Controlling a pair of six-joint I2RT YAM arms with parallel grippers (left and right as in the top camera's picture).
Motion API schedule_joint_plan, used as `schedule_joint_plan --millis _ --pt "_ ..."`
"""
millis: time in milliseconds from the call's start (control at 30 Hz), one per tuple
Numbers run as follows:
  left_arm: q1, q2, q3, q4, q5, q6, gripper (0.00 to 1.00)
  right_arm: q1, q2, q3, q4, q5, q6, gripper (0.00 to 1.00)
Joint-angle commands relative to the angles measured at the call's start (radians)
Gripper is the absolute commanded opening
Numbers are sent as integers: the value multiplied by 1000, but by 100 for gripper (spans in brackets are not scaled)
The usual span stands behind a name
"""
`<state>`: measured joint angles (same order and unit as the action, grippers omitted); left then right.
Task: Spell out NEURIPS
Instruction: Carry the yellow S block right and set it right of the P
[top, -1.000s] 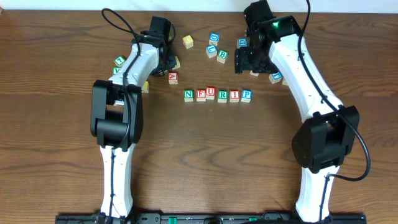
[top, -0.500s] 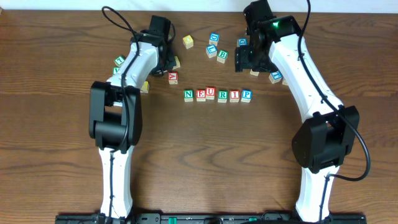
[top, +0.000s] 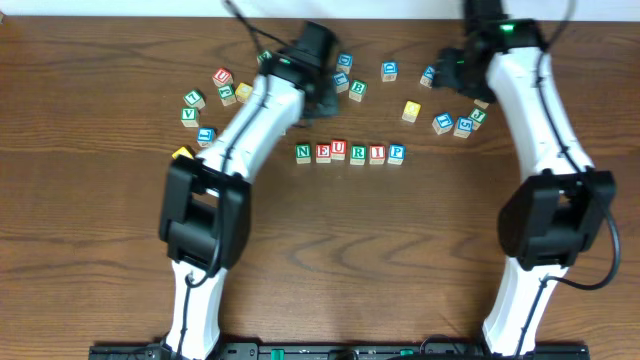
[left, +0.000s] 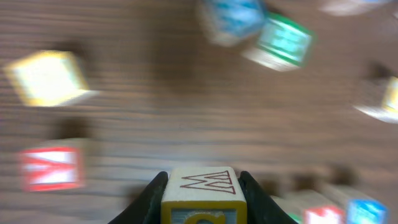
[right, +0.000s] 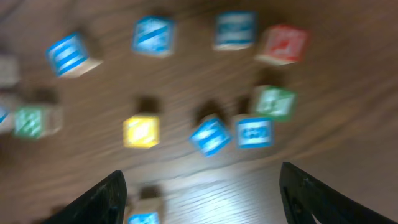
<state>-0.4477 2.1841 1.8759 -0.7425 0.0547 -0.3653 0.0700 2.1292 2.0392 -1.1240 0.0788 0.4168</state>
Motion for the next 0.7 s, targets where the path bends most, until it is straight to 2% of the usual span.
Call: schedule_joint_plan --millis 0,133,300,467,667 --pt "-110 -7 -1 24 35 13 29 -97 -4 6 -3 -13 24 73" --pt "-234 -6 -4 87 33 -6 29 -185 -4 6 -18 -74 24 65" --pt "-351 6 -7 190 -48 -6 29 -228 -4 6 -32 -93 23 64" --pt "-403 43 -7 252 -90 -6 30 -229 -4 6 -52 -89 -6 64" --pt "-402 100 -7 282 -123 -5 30 -227 -4 6 -59 -85 -6 64"
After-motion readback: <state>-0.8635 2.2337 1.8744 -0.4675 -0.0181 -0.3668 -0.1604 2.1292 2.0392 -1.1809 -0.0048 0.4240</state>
